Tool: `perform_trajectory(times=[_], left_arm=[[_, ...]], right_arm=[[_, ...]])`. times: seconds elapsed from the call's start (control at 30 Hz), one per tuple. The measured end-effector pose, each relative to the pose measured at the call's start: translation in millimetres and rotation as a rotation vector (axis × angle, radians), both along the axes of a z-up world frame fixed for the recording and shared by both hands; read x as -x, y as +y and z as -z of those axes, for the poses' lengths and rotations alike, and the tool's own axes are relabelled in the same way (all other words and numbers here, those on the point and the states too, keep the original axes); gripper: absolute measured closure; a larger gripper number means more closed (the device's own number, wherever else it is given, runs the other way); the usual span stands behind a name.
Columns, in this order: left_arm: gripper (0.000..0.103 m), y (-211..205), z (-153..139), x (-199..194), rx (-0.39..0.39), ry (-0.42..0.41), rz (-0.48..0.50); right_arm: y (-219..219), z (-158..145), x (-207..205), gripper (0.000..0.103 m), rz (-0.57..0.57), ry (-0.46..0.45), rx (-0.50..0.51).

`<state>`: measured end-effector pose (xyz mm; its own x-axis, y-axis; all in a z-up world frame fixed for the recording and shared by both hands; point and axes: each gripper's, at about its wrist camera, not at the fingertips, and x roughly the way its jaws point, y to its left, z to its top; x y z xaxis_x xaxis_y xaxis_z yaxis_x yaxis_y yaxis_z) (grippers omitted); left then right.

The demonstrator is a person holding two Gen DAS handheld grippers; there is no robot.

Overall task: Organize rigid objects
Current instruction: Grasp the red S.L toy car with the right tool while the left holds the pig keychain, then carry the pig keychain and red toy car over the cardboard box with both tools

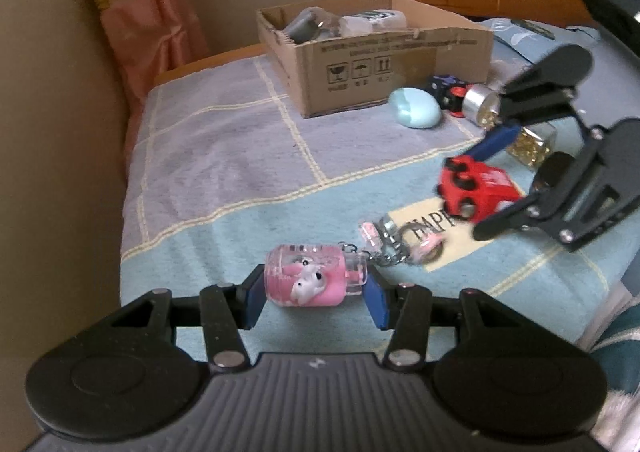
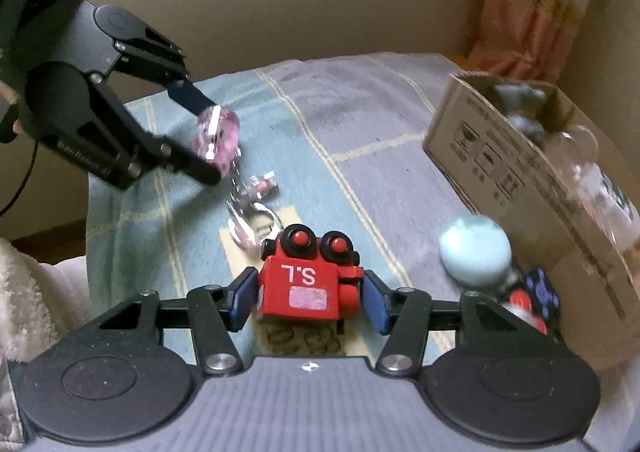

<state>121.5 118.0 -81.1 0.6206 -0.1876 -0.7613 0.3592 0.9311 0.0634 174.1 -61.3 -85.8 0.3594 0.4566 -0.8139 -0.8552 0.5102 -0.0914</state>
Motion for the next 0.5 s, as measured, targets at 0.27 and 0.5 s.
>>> perform_trajectory(times=[0.27, 0.5], left_arm=[[0.053, -10, 0, 2, -0.030, 0.002, 0.041], [0.052, -14, 3, -2, -0.040, -0.009, 0.049]], right_arm=[[-5, -1, 14, 0.041, 0.042, -0.001, 0.017], [-4, 2, 5, 0.041, 0.062, 0.032, -0.019]])
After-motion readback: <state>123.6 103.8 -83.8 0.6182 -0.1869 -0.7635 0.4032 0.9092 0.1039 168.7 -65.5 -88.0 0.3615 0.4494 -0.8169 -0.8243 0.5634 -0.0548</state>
